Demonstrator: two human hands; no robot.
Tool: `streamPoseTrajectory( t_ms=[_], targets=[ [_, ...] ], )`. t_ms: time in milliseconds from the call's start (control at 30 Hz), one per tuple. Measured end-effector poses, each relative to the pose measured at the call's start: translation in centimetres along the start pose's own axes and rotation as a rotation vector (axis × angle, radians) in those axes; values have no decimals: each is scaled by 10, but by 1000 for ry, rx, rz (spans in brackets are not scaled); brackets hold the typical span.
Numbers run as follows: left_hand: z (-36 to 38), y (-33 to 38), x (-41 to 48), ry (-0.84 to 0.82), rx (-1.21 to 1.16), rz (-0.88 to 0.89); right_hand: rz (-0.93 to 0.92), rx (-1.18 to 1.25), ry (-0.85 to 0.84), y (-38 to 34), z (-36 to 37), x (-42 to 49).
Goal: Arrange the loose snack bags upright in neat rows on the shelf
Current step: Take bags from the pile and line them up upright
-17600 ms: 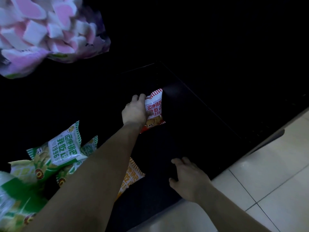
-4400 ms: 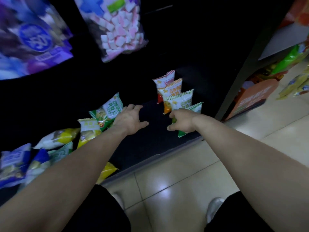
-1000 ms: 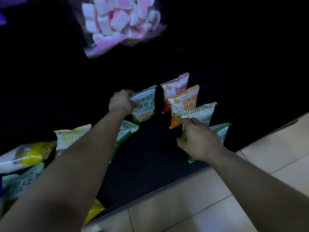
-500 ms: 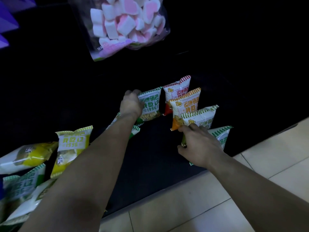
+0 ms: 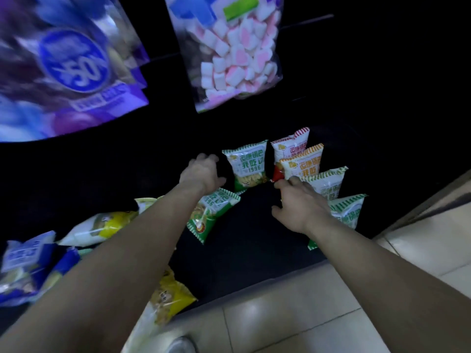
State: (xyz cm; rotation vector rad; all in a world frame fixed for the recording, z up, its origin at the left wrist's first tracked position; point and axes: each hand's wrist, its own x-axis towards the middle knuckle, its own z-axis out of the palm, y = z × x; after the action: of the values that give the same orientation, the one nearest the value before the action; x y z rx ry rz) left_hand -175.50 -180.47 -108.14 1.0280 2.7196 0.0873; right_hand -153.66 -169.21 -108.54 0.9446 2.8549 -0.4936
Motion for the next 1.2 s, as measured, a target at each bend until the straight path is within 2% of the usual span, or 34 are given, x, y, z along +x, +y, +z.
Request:
streamPoseTrajectory(
  t_ms=[67, 167, 333, 400, 567, 767, 967, 1200],
  targets=[
    [-10, -18, -30, -86, 72, 15, -25, 15, 11, -18, 1, 0],
    [-16, -45, -81, -121, 85, 50, -65, 53, 7, -43, 8, 2],
    [-4, -97, -131, -183, 121, 40, -29, 267, -3, -79, 44, 14],
    [-1, -118, -134, -179, 97, 28, 25, 318, -11, -87, 72, 20],
    [5, -152, -127, -69, 46, -34, 113, 259, -19, -96, 123, 56],
    [18, -167, -108, -146, -100, -54, 150, 174, -6, -107, 156, 100],
    [23, -173, -102, -134, -129, -70, 245, 260, -29, -110, 170, 111],
    [17, -165, -105, -120, -142, -37, 90, 231, -12, -123, 145, 100]
  ],
)
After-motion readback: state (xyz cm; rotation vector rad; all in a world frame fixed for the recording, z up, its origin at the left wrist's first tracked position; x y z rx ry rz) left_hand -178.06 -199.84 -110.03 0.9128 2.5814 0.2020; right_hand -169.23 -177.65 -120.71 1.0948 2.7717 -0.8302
